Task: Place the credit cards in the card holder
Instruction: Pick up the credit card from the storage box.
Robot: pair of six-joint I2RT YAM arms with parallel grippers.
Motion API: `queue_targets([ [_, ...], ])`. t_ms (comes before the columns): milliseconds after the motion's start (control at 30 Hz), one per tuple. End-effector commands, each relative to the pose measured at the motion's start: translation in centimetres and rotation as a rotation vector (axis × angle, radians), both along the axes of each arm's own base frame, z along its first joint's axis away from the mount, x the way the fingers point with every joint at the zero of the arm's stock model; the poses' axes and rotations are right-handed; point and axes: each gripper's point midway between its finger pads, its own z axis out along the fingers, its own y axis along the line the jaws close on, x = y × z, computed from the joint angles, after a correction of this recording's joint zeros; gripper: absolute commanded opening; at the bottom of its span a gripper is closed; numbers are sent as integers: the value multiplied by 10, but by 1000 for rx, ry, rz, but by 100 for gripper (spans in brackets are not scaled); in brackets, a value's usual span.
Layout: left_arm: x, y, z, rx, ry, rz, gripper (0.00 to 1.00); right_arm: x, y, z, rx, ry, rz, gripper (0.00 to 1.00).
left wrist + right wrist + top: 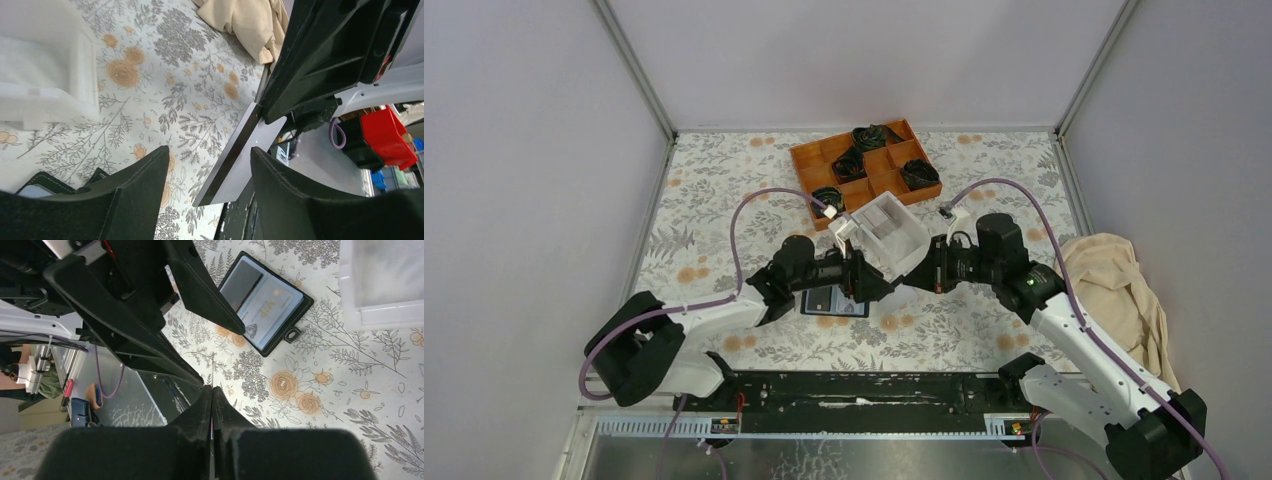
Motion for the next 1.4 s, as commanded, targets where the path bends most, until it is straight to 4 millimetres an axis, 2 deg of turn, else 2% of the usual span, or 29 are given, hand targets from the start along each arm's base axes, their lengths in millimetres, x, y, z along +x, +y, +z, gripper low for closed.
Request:
queue_targets([
  [0, -12, -9, 15, -54, -62, -105, 67, -4, 10, 15, 68, -26, 50, 0],
  [167, -22, -11, 12, -63, -53, -173, 64, -3, 13, 13, 82, -15, 63, 0],
  [333, -33, -10, 14, -114, -28, -247, 55, -3, 14, 7, 74, -1, 71, 0],
  [667, -35, -1, 10, -138, 5, -271, 20, 4, 14, 8, 62, -10, 53, 0],
  [767, -33, 4, 9, -137, 3, -256, 2, 6, 14, 9, 61, -14, 50, 0],
  [833, -31, 6, 9, -136, 1, -240, 0, 7, 14, 10, 60, -18, 42, 0],
  [900, -27, 7, 7, -124, 5, -211, 0, 9, 13, 12, 56, -30, 33, 27],
  [933, -25, 8, 6, -118, 5, -194, 0, 11, 12, 13, 52, -42, 22, 35],
  [1000, -18, 10, -1, -91, 17, -140, 0, 14, 10, 16, 53, -66, -5, 44],
  [1133, 0, 21, -9, -71, 63, 27, 0, 20, 7, 19, 63, -96, -49, 49],
  [1367, 14, 39, -8, -204, 167, 269, 0, 23, 12, 8, 87, -97, -89, 49],
])
